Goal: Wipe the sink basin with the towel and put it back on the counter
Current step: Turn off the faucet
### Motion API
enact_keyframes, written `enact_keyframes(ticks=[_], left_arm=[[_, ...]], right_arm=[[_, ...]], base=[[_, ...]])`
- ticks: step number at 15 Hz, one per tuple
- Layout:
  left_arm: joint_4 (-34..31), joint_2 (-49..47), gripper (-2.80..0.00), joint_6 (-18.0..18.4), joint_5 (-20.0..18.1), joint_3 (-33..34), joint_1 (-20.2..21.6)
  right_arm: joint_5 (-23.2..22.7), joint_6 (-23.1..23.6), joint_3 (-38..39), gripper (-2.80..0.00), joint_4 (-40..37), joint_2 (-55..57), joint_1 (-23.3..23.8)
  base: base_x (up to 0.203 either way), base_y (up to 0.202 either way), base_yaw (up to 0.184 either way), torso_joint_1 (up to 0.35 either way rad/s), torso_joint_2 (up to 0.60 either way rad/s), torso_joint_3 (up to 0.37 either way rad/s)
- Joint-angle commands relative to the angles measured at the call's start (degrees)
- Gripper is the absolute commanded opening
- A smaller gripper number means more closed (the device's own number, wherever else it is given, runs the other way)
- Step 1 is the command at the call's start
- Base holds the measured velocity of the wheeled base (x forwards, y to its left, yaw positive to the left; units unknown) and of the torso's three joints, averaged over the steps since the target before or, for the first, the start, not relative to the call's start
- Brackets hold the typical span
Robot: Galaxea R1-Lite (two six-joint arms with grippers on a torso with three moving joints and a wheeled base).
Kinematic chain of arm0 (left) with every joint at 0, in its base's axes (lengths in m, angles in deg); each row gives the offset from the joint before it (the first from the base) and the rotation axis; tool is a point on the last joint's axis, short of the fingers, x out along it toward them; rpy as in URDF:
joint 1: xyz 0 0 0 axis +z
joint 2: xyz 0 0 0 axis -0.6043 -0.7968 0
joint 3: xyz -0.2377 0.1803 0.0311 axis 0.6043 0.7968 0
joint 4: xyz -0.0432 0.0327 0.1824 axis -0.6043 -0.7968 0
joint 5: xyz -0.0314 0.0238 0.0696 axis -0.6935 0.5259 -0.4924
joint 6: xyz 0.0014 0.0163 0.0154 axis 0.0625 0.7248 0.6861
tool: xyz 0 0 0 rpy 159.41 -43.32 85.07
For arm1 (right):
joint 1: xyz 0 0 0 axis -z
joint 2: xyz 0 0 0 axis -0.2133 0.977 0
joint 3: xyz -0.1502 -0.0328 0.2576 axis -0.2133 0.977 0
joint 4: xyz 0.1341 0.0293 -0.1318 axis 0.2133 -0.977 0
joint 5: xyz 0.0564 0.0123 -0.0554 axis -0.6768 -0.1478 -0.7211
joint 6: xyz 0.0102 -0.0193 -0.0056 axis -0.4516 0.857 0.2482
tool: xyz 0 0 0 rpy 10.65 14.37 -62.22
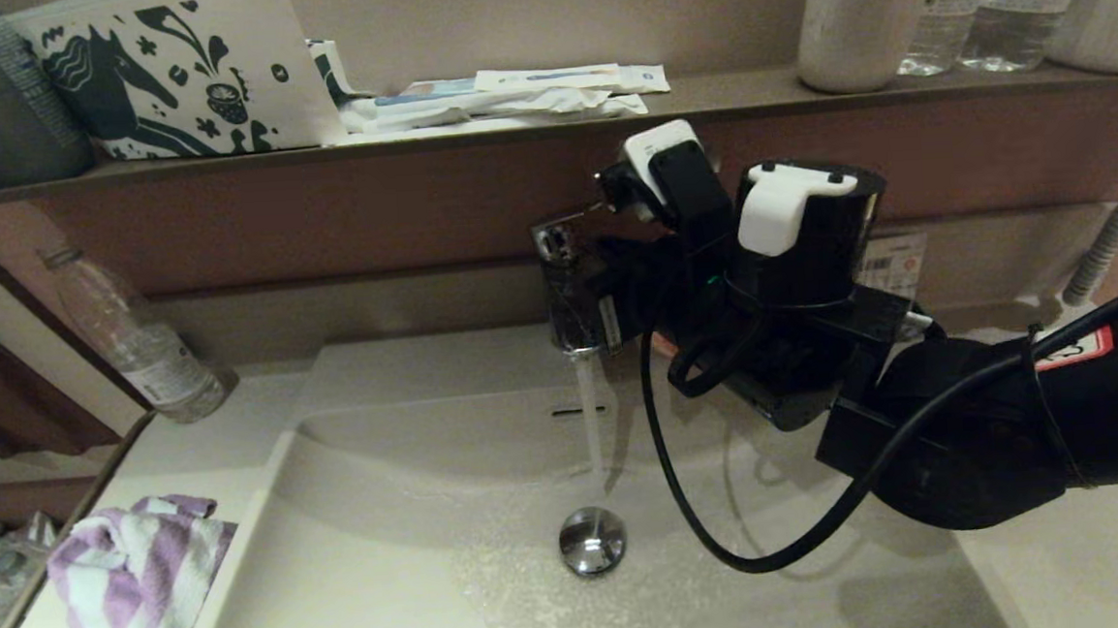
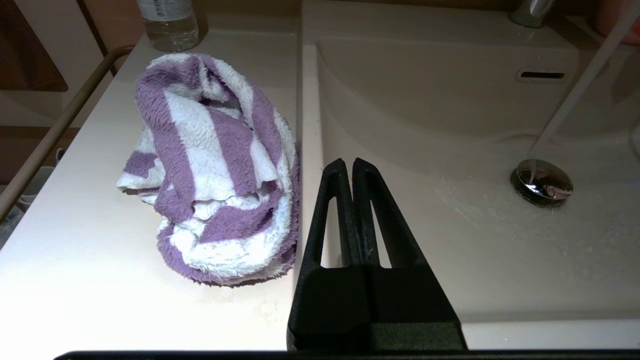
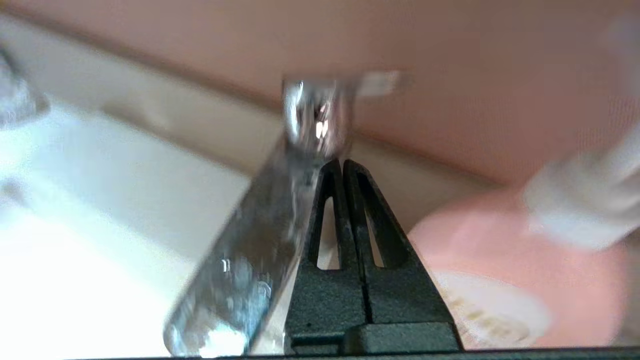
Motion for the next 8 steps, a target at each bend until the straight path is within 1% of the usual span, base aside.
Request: enact_keyframes(ticks=[1, 5, 8], left_arm=[[0.04, -0.09, -2.8, -0.02, 0.01, 0.0, 0.02], [0.04, -0.09, -2.8, -0.02, 0.01, 0.0, 0.02], [0.04, -0.09, -2.8, -0.09, 0.01, 0.0, 0.02]], right_arm=[[0.93, 0.62, -1.68, -2.8, 0.17, -0.4, -0.42], [1.88, 4.17, -7.15, -2.8, 0.16, 1.79, -0.67], [1.92, 5.29, -10.46, -2.8, 0.16, 3.29, -0.67]], base=[[0.0, 0.0, 0.0, 0.0, 0.0, 0.0], [0.0, 0.0, 0.0, 0.0, 0.0, 0.0], [0.0, 0.0, 0.0, 0.0, 0.0, 0.0]])
